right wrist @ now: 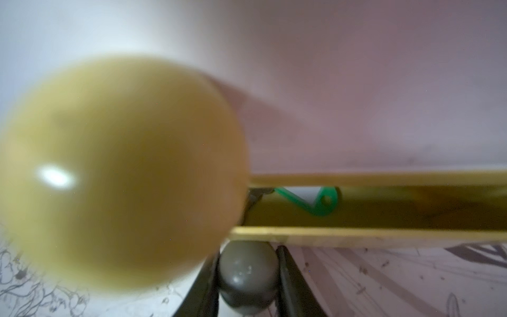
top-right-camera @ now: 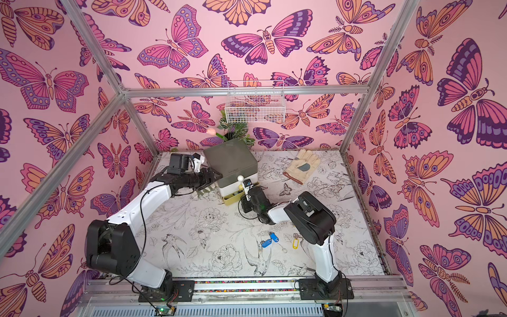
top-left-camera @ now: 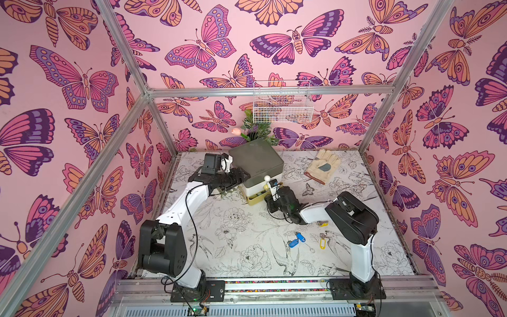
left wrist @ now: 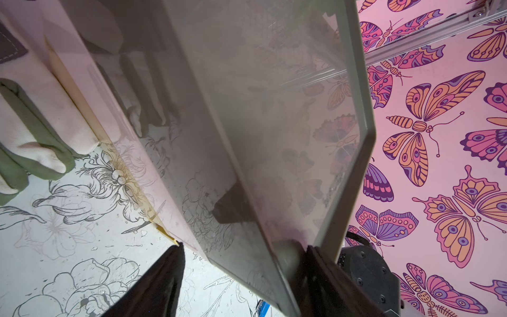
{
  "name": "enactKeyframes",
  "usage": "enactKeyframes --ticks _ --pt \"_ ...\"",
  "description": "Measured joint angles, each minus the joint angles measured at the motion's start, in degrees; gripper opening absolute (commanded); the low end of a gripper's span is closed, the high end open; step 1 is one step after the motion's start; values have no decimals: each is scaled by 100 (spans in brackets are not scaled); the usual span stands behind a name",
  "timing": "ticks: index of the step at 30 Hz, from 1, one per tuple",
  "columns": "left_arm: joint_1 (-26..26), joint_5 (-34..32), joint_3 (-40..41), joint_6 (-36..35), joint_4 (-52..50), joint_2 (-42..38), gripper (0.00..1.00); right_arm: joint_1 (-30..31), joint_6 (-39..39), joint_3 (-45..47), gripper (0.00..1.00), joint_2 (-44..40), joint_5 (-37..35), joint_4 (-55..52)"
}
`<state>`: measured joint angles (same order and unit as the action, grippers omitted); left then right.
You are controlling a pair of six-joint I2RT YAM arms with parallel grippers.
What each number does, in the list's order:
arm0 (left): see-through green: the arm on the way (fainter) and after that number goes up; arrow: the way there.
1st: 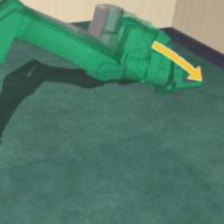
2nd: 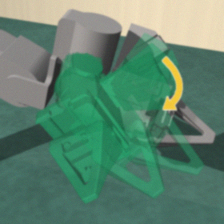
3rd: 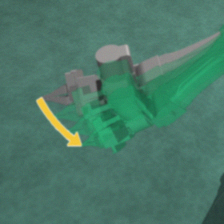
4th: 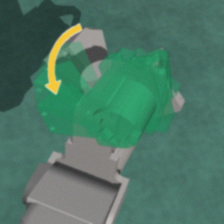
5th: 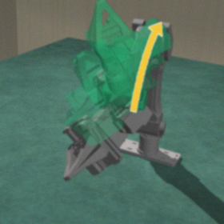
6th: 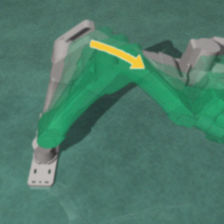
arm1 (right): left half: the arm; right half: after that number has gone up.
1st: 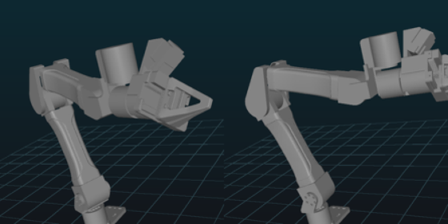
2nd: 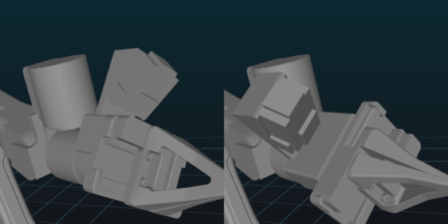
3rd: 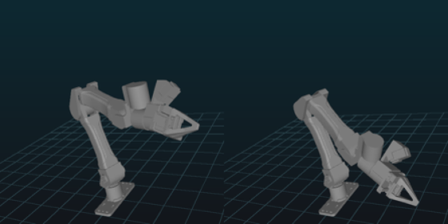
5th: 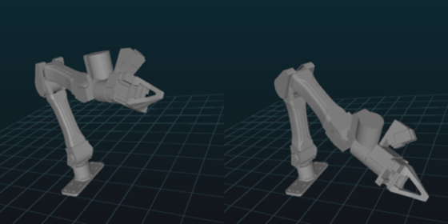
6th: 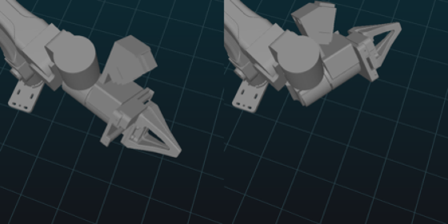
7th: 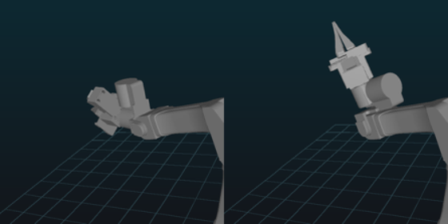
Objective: Take the keys out of the drawer
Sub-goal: Open the drawer in the storage box.
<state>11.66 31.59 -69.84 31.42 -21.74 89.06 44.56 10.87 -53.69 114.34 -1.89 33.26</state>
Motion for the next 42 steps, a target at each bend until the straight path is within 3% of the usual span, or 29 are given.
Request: enactKeyframes --ticks 11,17,29,38,39,40,42 --pt "22 -122 2 83 -57 -48 75 35 138 885 27 -737 74 -70" --pt "42 -168 2 105 -57 -57 75 260 378 1886 27 -1672 -160 -214" --pt "79 -216 0 120 -52 -63 75 546 695 2271 33 -2194 -568 -463" --pt "118 -210 81 101 -79 -149 75 546 881 2286 60 -2557 -774 -909" --pt "122 -210 83 101 -81 -153 75 546 885 2286 72 -2732 -800 -1069" --pt "122 -205 85 101 -81 -153 75 546 918 2282 99 -3001 -837 -1287" --pt "122 -203 85 103 -81 -157 75 546 970 2199 99 -3585 -914 -1873"
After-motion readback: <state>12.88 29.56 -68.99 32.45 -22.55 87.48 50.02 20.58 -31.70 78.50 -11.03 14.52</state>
